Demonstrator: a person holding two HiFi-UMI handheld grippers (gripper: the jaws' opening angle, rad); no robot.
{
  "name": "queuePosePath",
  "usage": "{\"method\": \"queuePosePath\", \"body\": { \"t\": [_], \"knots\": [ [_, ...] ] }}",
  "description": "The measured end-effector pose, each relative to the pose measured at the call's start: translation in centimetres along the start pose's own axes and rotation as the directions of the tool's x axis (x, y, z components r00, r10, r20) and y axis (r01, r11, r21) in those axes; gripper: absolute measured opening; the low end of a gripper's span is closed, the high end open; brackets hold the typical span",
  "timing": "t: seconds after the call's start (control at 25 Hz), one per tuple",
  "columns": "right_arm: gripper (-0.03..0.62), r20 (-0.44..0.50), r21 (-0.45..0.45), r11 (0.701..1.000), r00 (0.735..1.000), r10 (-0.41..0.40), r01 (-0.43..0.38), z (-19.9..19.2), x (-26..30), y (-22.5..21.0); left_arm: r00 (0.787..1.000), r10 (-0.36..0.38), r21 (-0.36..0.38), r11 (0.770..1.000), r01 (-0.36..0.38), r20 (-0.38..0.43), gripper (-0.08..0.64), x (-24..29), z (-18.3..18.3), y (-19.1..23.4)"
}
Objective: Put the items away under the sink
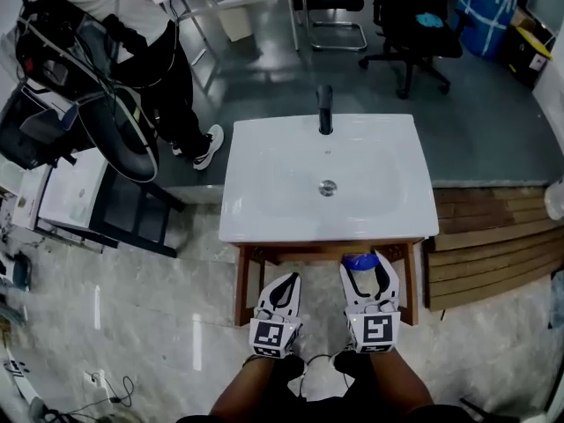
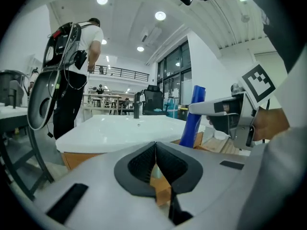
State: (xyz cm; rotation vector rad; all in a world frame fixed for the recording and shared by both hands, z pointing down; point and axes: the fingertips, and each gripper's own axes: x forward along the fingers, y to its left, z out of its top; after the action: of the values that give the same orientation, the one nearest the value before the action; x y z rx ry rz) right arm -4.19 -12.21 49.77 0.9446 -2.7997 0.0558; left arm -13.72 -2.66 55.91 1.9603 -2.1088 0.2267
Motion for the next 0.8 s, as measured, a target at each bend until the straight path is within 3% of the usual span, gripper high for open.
{"method": "queuePosePath", "body": {
  "t": [0.2,0.48,0.8],
  "knots": [
    [0.273,-0.012,0.017,0.999,0.999,0.029,-0.029,-6.0,1.0,1.9,1.000,0.015,0.001,1.000,-0.015,0.004,0.021,2.2,-7.1,1.9],
    [0.272,-0.007,0.001,1.000,1.000,0.015,-0.015,-16.8,3.8,3.4,0.996,0.022,0.012,1.000,-0.023,0.081,0.021,6.4,-16.4,4.8],
    [0.273,0.081,-0.019,1.000,0.997,-0.012,0.013,-27.1,8.3,4.7,0.992,0.025,0.032,0.999,-0.030,0.125,0.022,10.8,-27.1,6.9]
  ]
}}
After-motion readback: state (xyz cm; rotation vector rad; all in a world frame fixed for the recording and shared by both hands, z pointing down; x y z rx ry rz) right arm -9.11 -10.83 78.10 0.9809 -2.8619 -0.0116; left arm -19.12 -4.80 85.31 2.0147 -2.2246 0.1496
